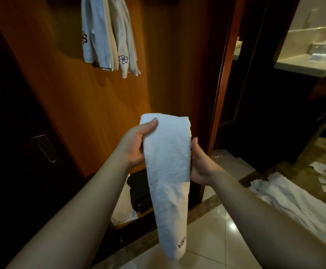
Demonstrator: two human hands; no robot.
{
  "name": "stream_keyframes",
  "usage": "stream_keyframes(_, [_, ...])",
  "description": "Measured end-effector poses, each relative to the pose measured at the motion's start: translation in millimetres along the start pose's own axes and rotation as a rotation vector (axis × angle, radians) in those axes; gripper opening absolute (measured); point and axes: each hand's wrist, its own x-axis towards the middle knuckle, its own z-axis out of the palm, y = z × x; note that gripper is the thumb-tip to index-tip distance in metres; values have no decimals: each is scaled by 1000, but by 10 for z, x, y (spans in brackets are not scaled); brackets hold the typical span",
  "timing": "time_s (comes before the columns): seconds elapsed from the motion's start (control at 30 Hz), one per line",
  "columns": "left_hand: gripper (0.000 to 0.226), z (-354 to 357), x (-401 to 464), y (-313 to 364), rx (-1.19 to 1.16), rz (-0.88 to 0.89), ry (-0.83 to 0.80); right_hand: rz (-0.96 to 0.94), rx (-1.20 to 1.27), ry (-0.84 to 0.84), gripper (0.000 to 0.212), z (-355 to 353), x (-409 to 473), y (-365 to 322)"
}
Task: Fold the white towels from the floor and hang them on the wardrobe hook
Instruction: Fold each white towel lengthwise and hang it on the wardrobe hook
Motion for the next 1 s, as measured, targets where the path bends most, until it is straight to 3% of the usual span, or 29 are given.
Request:
stream_keyframes(0.13, [55,-70,72,141,22,6,34,-35,-266,-22,106,59,-17,-50])
stream_keyframes(0.23, [70,-83,94,261,63,42,57,-101,-358,-8,75,67,-22,-155])
stream_keyframes(0.33, [69,-58,109,371,70,67,62,-167,-411,26,64,94,-28,-223])
stream_keyframes(0.53, [41,112,104,515,16,71,12,-255,-473,49,78,149,-2,-351])
stream_keyframes(0.63, [31,201,122,589,-23,67,-9,-142,-452,-39,95,108,6,-393])
stream_keyframes(0.8, [24,311,177,751,24,61,-10,89,-342,-167,91,3,-2,-366])
stream_keyframes(1.0, [21,360,283,885,72,10,22,151,-307,-238,101,55,-36,-406])
